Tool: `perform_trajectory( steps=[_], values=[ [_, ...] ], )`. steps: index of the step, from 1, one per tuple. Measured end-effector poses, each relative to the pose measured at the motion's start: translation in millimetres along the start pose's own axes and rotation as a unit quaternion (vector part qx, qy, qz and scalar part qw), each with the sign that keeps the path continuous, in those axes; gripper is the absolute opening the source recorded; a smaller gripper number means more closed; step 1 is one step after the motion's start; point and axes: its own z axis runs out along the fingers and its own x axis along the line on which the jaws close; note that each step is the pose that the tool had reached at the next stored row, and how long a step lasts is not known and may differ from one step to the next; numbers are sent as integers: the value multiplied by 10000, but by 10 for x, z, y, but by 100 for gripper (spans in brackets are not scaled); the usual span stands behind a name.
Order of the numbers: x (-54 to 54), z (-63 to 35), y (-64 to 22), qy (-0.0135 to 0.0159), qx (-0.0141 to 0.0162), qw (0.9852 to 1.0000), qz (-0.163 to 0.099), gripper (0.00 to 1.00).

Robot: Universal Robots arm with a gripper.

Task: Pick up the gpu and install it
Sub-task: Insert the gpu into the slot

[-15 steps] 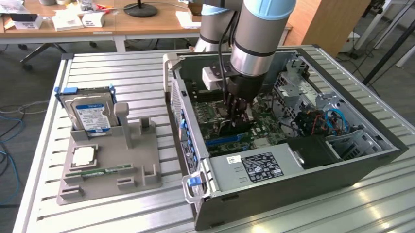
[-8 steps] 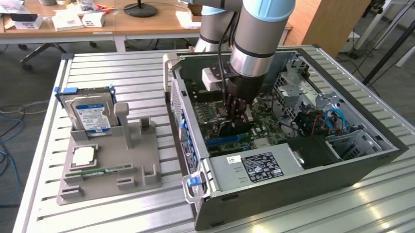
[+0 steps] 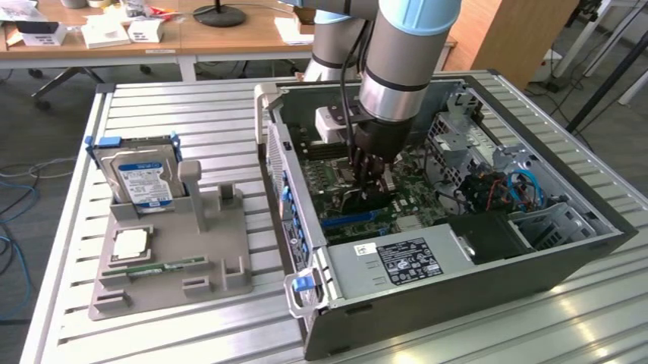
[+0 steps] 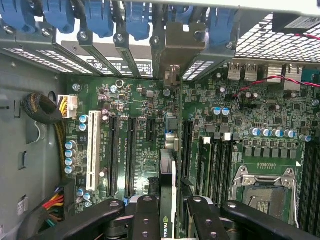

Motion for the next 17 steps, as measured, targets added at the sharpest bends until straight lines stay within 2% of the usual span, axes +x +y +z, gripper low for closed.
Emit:
perform_trajectory(
  steps=[17],
  values=[
    [5,8,0,1,1,10000,47,26]
  ],
)
